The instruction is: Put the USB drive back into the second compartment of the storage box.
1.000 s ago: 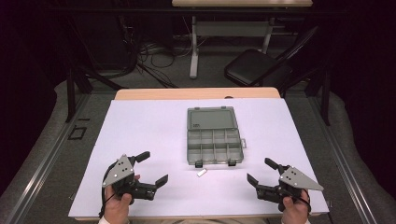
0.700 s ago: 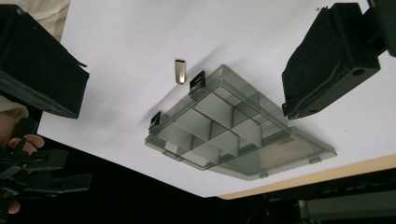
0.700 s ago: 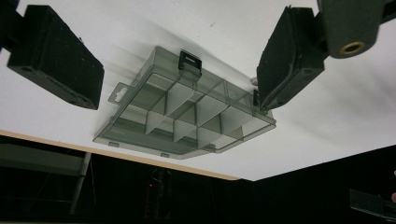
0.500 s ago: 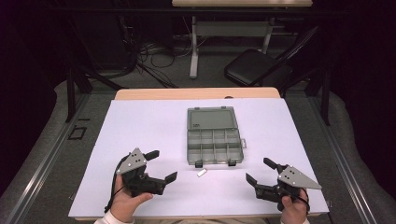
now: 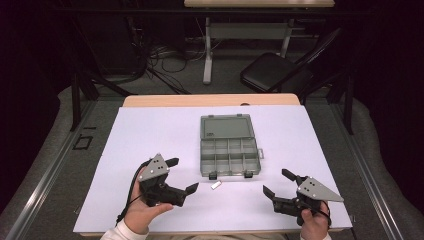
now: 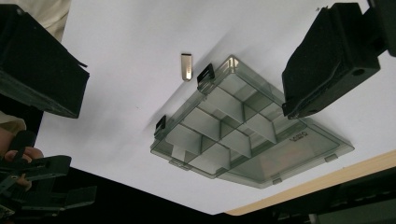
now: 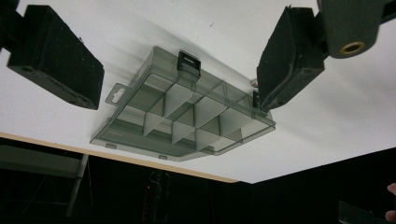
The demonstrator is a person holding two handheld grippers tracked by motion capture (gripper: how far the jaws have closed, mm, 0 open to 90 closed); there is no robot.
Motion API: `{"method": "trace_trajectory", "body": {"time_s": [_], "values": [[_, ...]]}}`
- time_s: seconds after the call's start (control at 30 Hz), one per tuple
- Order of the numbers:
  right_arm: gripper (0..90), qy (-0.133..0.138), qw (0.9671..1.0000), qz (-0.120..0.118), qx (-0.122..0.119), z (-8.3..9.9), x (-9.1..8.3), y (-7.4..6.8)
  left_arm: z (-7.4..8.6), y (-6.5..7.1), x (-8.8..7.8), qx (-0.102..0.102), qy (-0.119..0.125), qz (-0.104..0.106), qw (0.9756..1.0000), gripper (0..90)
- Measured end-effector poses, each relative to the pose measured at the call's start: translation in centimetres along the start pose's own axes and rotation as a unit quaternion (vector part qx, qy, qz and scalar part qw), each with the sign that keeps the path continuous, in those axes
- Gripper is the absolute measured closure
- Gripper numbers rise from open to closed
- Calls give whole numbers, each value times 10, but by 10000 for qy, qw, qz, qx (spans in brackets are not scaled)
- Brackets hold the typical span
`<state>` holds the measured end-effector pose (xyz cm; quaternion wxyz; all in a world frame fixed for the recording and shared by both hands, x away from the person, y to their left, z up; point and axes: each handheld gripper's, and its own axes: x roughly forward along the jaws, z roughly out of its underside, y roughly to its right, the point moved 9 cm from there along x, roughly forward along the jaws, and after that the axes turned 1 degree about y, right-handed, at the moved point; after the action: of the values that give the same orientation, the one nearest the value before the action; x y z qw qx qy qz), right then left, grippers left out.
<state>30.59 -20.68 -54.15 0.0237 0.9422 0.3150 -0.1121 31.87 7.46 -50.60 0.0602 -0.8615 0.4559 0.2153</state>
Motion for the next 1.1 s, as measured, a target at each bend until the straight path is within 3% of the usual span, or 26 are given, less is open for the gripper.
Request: {"method": "trace_trajectory", "body": {"time_s": [0.33,0.7,0.93,1.1], "values": [[144,7,10000,10,5,0,-1,0,-8,6,16,66,-141,17,9999,0],[144,-11,10000,-15,24,1,-1,0,-16,8,29,-101,-114,125,9998,0],[144,6,10000,-24,24,1,-1,0,-20,7,37,-37,-76,33,10000,0],[144,-31,10000,-39,7,1,-1,0,-20,8,47,-155,-110,94,9998,1]]}}
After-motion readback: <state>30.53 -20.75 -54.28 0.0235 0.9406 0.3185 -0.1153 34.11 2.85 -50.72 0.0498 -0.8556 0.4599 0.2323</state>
